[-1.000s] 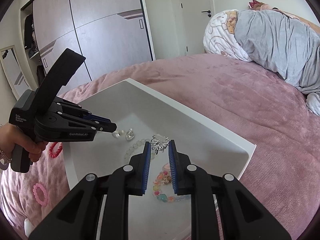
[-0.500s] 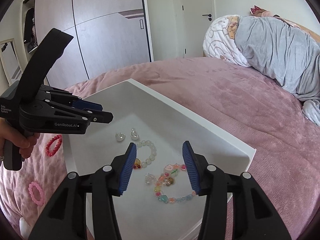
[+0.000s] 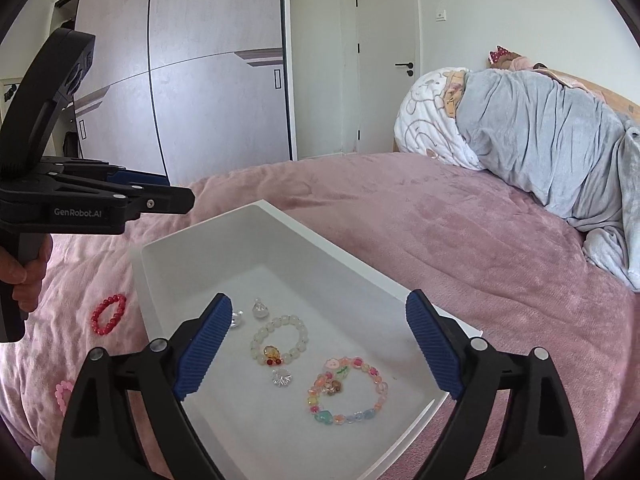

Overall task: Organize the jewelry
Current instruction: 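Open the left tool to drop the heart pendant while the right tool drops the starburst charm, then move both tools back toward the red and pink bead bracelets on the bed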

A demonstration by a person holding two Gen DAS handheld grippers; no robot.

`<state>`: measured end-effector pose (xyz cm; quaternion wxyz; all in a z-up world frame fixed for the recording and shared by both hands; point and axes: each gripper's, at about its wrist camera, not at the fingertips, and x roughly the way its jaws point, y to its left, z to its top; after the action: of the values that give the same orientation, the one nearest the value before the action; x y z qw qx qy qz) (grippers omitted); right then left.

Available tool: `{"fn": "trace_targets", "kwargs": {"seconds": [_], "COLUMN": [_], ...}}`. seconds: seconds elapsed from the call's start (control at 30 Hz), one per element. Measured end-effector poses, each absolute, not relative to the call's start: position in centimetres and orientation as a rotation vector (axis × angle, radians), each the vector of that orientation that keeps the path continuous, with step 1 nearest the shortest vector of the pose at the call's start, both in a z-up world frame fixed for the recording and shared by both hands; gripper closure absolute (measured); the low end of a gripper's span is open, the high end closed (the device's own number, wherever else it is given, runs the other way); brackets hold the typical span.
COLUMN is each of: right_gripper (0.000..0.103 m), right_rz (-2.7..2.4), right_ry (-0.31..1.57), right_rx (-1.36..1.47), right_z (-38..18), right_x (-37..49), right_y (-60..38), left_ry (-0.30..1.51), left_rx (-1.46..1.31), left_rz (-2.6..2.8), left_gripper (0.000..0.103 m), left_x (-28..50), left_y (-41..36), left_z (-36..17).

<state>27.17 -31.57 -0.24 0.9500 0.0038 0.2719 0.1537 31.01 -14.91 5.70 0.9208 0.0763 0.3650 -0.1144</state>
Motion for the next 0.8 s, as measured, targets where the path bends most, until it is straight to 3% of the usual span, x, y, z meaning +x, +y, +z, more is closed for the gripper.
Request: {"fn": "trace_targets", "kwargs": {"seconds": [0.1,0.17,0.5,0.8], "right_gripper": [0.013,0.005,0.005,0.005], "right_rz": [0.305,0.299,0.378,0.492], "right_ry": [0.524,0.49,0.311,0.232], "right_rx": [-0.003,-0.013,-0.051,-0.04], "right_z": [0.7,1.4,5.7,7.6], "right_x": [26.5,25.7,20.8,17.3], "right_y": [-31.2,-30.8,-27.7,-23.8], "left_ry": [0.716,0.692,0.573,0.536], "left_rx": [0.143,0.13,0.078,0.037], "left_rz": [-0.222,-0.21,-0.129,-0.05], "left_gripper": [0.042,0.041,0.028,0.023], "left_x": [29.7,28.6,22.1,16.0], "left_y": [-13.9,-13.0,-7.0,-0.1], "left_z": [6.9,7.7,11.5,11.8]}}
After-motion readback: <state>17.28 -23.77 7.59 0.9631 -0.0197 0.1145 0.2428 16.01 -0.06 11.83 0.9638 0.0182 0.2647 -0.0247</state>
